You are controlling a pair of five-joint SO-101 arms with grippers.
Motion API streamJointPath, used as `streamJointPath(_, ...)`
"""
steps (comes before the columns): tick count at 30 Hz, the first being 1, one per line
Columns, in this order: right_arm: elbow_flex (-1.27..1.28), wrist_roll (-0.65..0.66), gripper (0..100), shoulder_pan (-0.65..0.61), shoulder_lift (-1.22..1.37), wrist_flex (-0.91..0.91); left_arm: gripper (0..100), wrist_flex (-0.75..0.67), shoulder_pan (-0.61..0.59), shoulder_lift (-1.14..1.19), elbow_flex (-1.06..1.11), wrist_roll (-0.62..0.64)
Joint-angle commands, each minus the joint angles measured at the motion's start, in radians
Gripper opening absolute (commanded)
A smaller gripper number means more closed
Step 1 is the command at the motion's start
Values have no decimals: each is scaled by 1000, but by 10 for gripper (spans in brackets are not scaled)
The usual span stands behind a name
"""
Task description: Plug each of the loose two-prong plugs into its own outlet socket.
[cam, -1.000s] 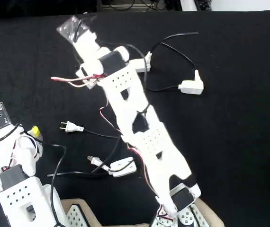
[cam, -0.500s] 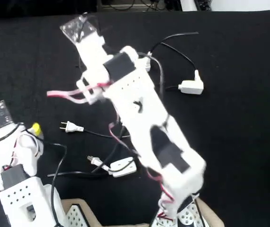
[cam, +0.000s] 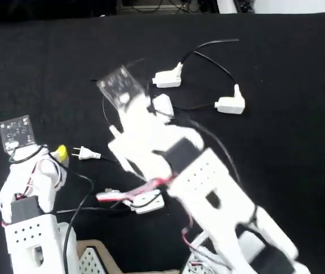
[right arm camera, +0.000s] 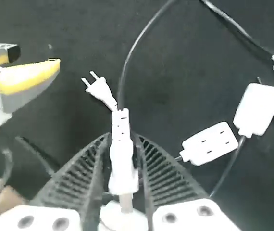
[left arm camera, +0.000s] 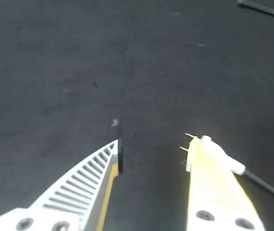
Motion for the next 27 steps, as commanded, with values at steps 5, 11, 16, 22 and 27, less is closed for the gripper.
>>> streamJointPath(5, 337, 35, 11, -6, -202, -328, 235, -21, 180, -3, -142, 167)
streamJointPath(11, 421, 32, 11, -6, -249, -404, 232, -86, 363, -3, -168, 285)
streamJointPath(16, 512, 0, 11, -6, -331, -470, 230, -137, 435, -3, -150, 311)
streamJointPath(22, 579, -25, 11, -2, -487, -474, 27, -143, 430, -3, -134, 305)
streamJointPath(27, 615, -25, 11, 11, -544, -476, 34, -143, 430, -3, -122, 305)
